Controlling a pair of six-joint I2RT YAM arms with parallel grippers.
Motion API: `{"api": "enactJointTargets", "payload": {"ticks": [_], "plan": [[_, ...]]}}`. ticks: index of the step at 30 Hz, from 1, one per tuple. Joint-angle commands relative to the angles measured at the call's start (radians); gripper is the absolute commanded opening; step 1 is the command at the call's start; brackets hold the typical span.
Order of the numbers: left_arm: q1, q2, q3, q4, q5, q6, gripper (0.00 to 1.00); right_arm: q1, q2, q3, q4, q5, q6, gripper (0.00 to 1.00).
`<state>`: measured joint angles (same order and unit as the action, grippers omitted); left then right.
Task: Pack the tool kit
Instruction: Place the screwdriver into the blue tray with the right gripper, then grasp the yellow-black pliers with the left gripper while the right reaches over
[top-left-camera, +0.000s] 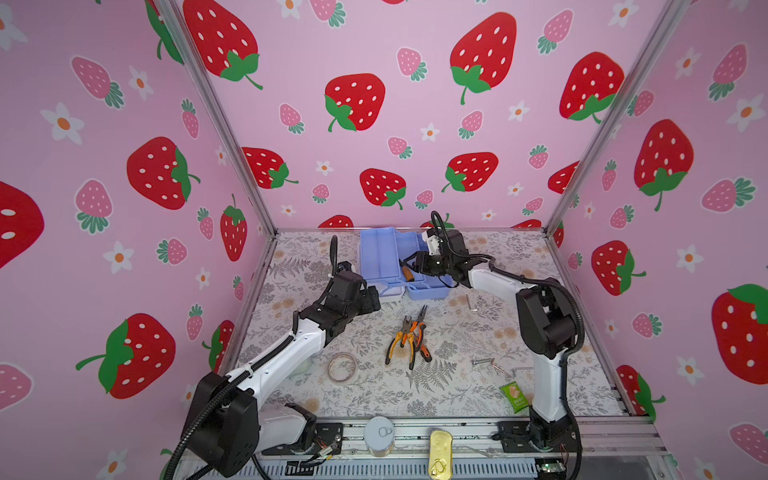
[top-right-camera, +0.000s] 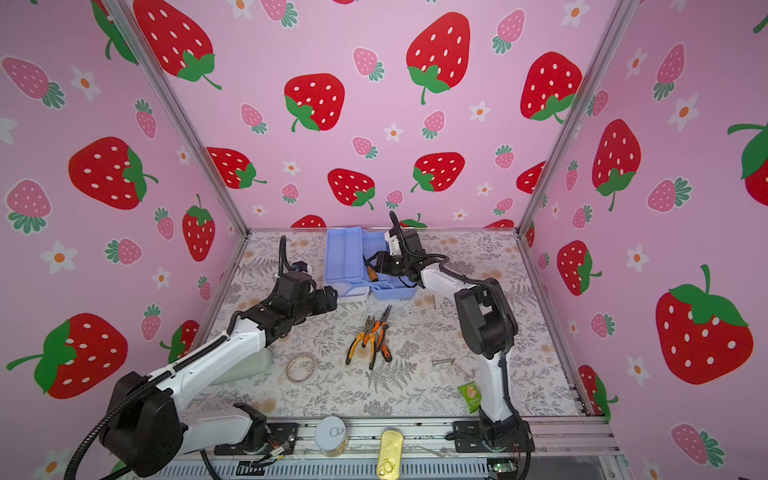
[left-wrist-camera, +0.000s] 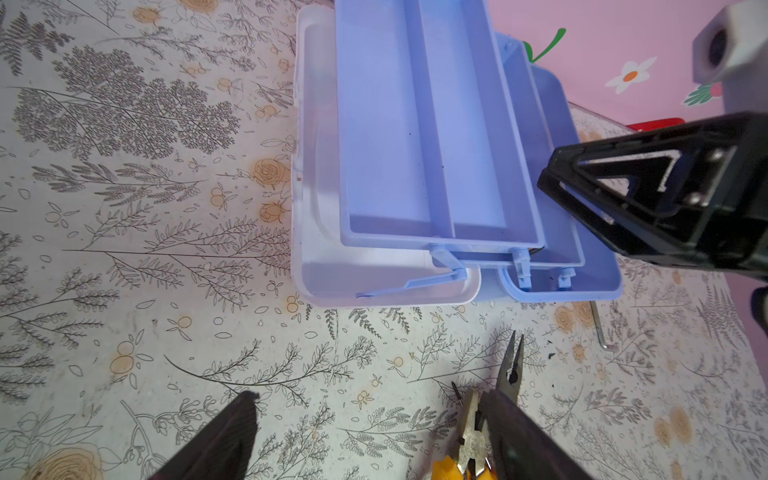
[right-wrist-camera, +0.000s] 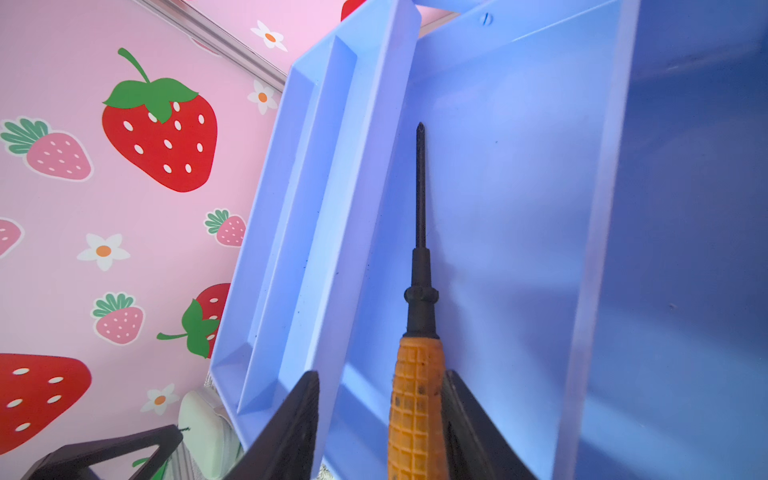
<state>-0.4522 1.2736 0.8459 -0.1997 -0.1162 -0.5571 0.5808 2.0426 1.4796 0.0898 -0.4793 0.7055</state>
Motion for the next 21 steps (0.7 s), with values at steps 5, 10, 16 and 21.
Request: {"api": "enactJointTargets", "payload": {"ticks": [5,10,16,21], "plan": [[-0.020,-0.006,-0.060,-0.003,0.072,-0.003,0.72,0.014,-0.249,-0.195,-0.006,0.220,-0.153,0.43],[-0.088,-0.039,-0.107,-0.028,0.043,0.003,0.76,0.036,-0.399,-0.384,-0.006,0.339,-0.196,0.38],[-0.176,0.003,-0.122,-0.057,-0.005,-0.033,0.78,0.060,-0.497,-0.554,-0.022,0.362,-0.240,0.42],[-0.221,0.051,-0.103,-0.068,0.011,-0.064,0.76,0.065,-0.566,-0.678,0.093,0.240,-0.245,0.42]]}}
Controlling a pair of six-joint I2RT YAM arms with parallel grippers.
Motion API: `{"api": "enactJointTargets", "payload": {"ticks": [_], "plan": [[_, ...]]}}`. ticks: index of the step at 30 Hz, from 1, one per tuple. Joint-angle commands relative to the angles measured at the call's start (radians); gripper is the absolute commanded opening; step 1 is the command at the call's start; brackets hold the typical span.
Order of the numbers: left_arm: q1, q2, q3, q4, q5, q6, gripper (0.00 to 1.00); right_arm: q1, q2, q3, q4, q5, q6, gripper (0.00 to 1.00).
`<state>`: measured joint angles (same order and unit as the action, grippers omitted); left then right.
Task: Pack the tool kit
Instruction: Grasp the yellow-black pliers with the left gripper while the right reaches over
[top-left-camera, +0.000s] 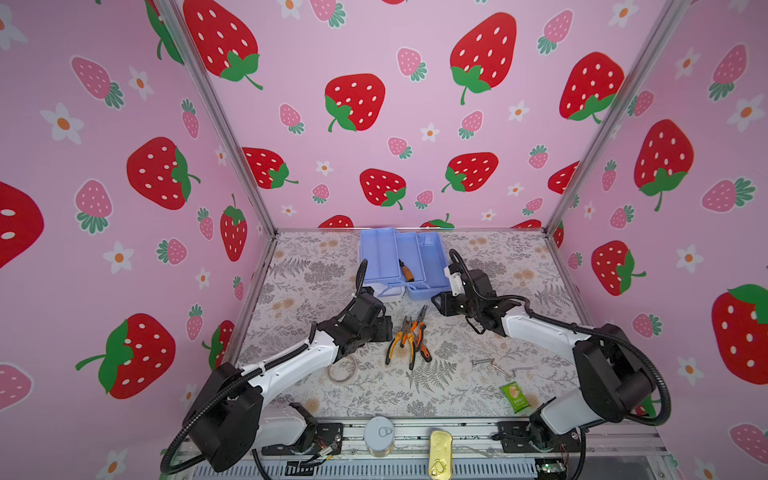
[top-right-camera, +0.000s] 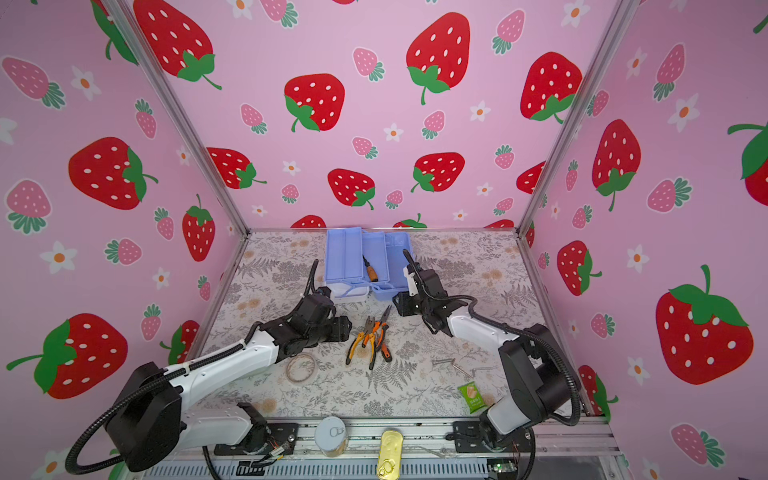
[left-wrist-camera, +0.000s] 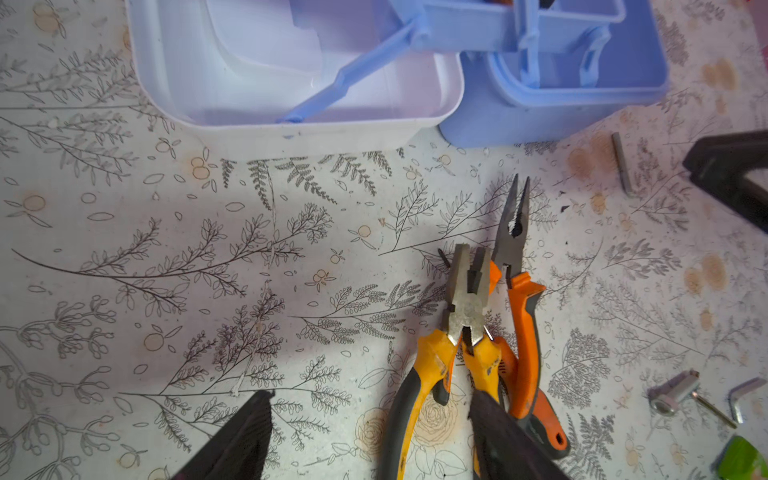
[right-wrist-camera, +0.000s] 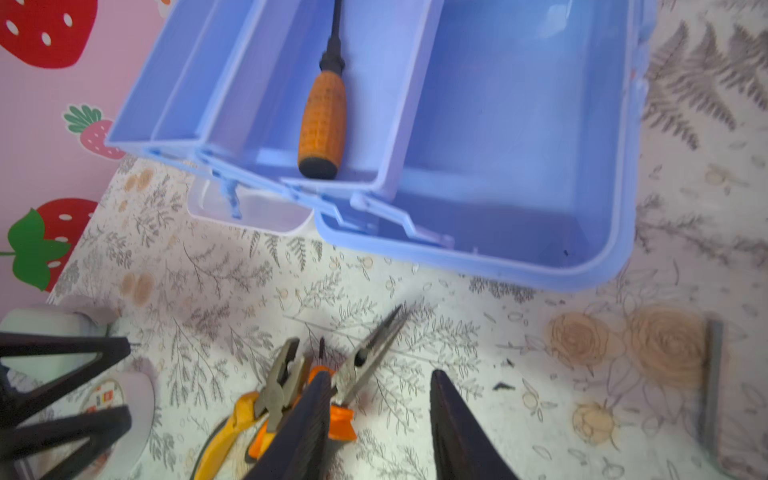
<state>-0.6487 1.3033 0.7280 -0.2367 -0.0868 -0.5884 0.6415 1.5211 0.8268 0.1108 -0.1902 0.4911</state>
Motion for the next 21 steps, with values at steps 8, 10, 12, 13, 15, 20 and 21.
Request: {"api": "enactJointTargets", "payload": {"ticks": [8,10,12,13,15,20,21], "plan": [[-0.069,0.091,0.014,-0.014,-0.008,-0.091,0.63,0.021,-0.053,-0.123,0.157,-0.121,-0.011,0.31],[-0.086,0.099,0.014,-0.015,-0.013,-0.094,0.63,0.024,-0.054,-0.130,0.156,-0.113,-0.013,0.30],[-0.107,0.108,0.017,-0.019,-0.014,-0.093,0.63,0.026,-0.055,-0.141,0.163,-0.103,-0.010,0.30],[-0.116,0.115,0.019,-0.023,-0.016,-0.095,0.63,0.026,-0.052,-0.142,0.163,-0.100,-0.011,0.30],[-0.136,0.136,0.026,-0.026,-0.015,-0.102,0.66,0.026,-0.048,-0.144,0.164,-0.098,-0.009,0.30],[-0.169,0.219,0.053,-0.043,-0.048,-0.116,0.59,0.027,-0.044,-0.147,0.161,-0.105,-0.006,0.31],[-0.170,0.234,0.055,-0.046,-0.057,-0.123,0.58,0.027,-0.044,-0.150,0.161,-0.104,-0.006,0.31]]}}
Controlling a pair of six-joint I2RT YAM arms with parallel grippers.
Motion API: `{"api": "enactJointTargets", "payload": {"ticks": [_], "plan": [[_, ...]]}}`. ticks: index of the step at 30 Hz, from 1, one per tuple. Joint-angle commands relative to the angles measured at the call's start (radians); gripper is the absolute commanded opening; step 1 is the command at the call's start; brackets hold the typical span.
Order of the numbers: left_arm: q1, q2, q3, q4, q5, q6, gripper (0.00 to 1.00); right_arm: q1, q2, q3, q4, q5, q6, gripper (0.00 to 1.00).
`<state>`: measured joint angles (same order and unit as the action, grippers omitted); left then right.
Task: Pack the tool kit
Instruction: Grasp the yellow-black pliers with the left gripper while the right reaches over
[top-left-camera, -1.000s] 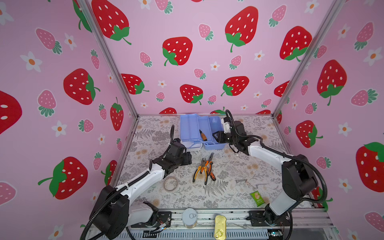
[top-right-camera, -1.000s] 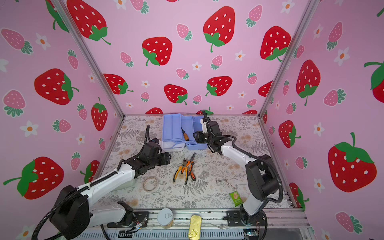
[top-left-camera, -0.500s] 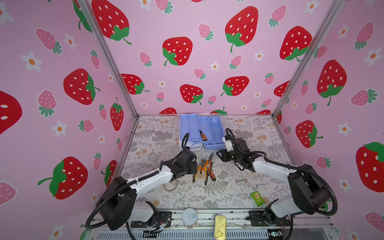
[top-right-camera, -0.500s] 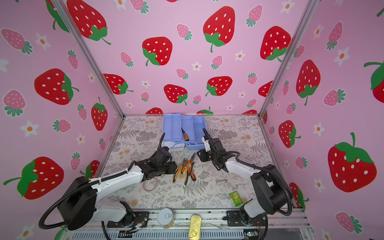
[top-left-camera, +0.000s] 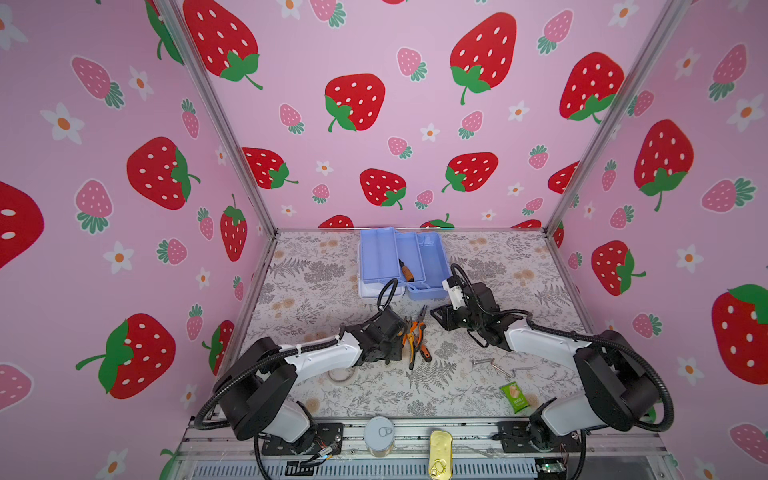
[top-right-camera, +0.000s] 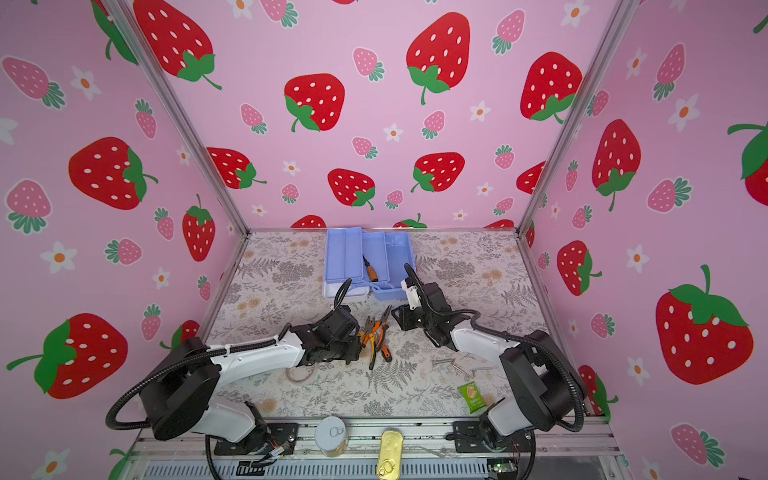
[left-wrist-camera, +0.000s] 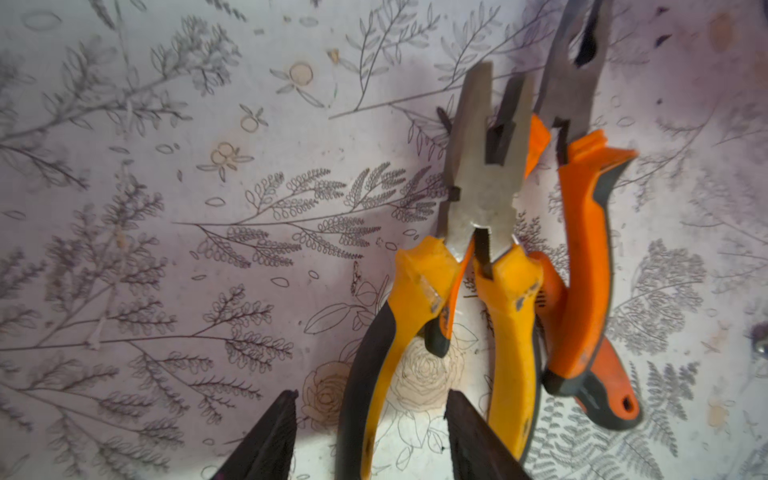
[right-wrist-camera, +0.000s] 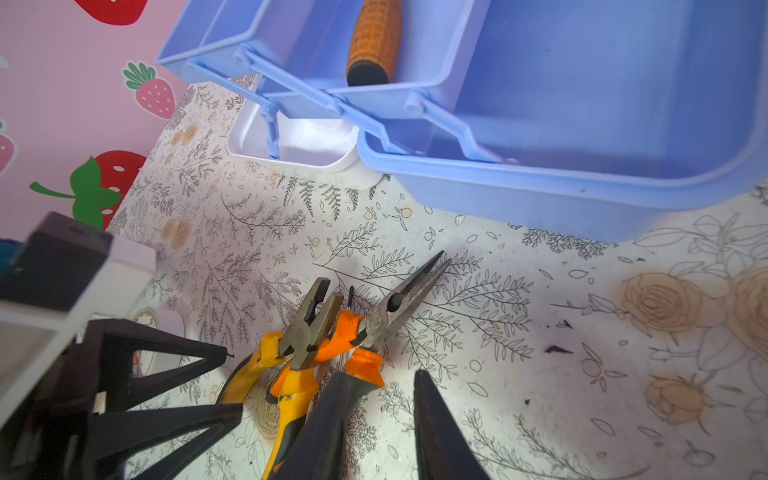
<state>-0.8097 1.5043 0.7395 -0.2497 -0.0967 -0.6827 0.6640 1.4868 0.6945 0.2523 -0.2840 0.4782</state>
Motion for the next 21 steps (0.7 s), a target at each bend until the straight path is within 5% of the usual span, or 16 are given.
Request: {"api": "enactJointTargets", "payload": {"ticks": [1,5,8,14,18,21], "plan": [[-0.008,0.041,0.043,-0.032,-0.051,-0.034,0.58,0.005,-0.011,-0.020,0.018,-0.006,0.007,0.31],[-0.008,0.080,0.055,-0.028,-0.052,-0.036,0.56,0.005,-0.010,-0.024,0.016,0.002,0.007,0.31],[-0.007,0.125,0.083,-0.027,-0.023,-0.016,0.36,0.006,0.002,-0.018,0.018,-0.010,0.007,0.33],[-0.008,0.141,0.092,-0.017,-0.018,-0.023,0.12,0.009,0.009,-0.018,0.023,-0.002,0.015,0.34],[-0.007,0.084,0.091,-0.054,-0.063,-0.020,0.00,0.014,0.012,-0.013,0.021,-0.010,0.017,0.35],[-0.007,0.012,0.103,-0.094,-0.103,-0.004,0.00,0.026,0.021,0.004,0.011,-0.014,0.007,0.36]]}}
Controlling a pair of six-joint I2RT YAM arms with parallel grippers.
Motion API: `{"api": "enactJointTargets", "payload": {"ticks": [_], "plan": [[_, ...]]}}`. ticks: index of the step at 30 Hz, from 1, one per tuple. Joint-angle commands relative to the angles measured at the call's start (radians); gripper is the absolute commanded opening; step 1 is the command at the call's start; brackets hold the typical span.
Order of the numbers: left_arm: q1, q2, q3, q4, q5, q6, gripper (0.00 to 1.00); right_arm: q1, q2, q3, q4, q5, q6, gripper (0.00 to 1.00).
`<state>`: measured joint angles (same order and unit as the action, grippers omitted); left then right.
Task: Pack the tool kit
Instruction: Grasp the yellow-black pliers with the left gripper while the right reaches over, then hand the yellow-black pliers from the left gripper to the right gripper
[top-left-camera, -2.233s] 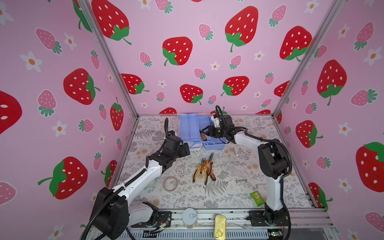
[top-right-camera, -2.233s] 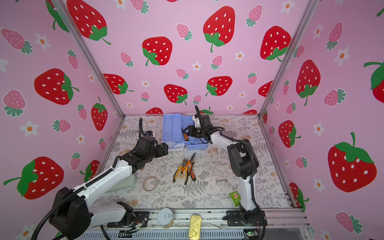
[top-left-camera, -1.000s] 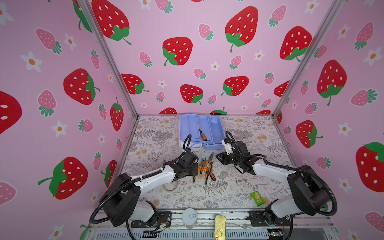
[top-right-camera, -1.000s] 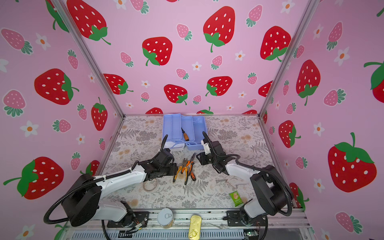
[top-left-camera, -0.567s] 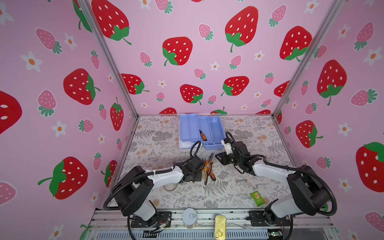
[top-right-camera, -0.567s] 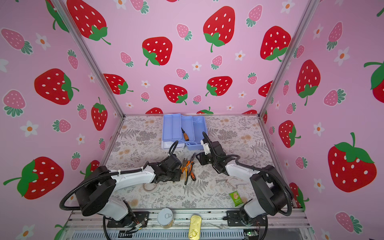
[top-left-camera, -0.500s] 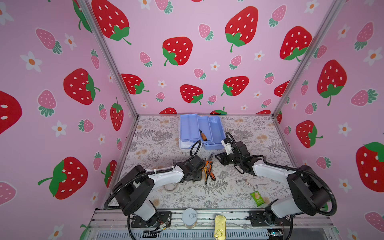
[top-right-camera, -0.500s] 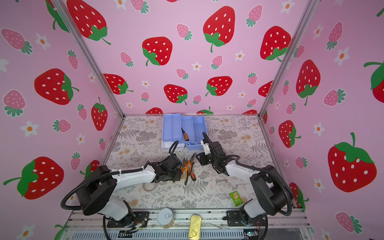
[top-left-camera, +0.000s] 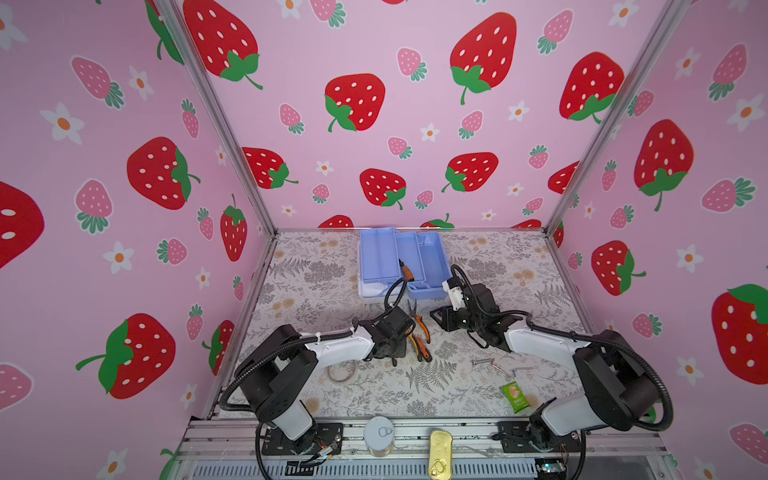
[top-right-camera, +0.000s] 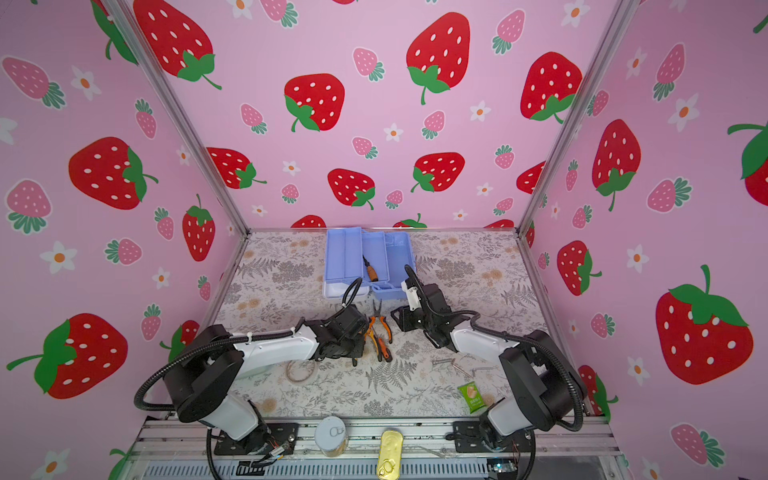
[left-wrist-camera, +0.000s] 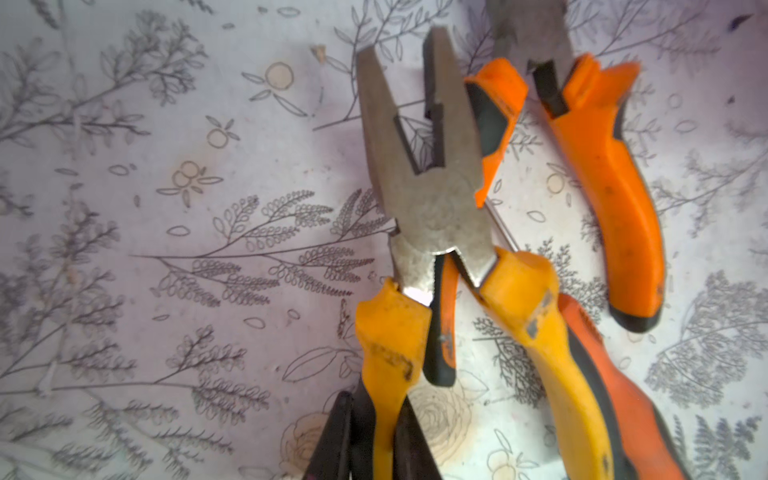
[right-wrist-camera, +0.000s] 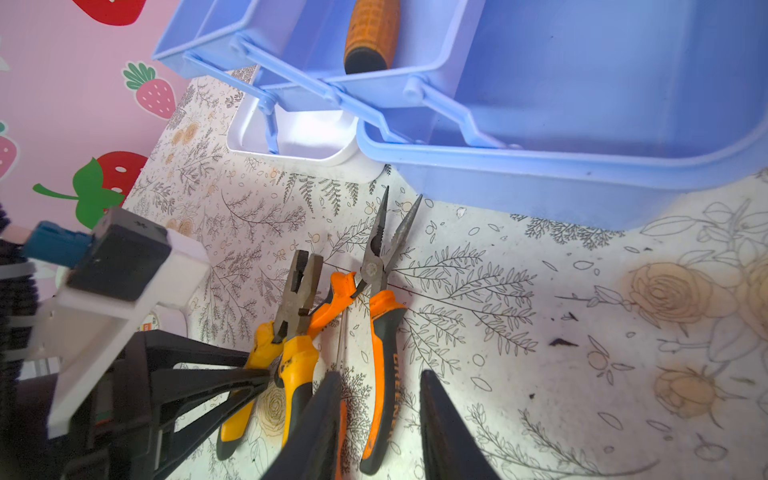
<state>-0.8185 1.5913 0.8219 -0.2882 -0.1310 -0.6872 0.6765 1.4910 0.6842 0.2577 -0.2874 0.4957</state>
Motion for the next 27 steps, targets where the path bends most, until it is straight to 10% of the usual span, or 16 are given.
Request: {"api": "enactJointTargets", "payload": {"ticks": [1,15,27], "plan": [[0.001,-0.097,0.027,-0.066,-0.080,0.006,0.00,0.019,0.019,0.019,0.004,-0.013,-0.015,0.37],[0.002,-0.245,0.159,-0.112,-0.240,0.152,0.00,0.122,-0.064,0.123,-0.047,0.002,-0.085,0.48],[0.002,-0.257,0.242,-0.061,-0.245,0.203,0.00,0.131,-0.041,0.164,-0.025,-0.113,-0.053,0.28]]}}
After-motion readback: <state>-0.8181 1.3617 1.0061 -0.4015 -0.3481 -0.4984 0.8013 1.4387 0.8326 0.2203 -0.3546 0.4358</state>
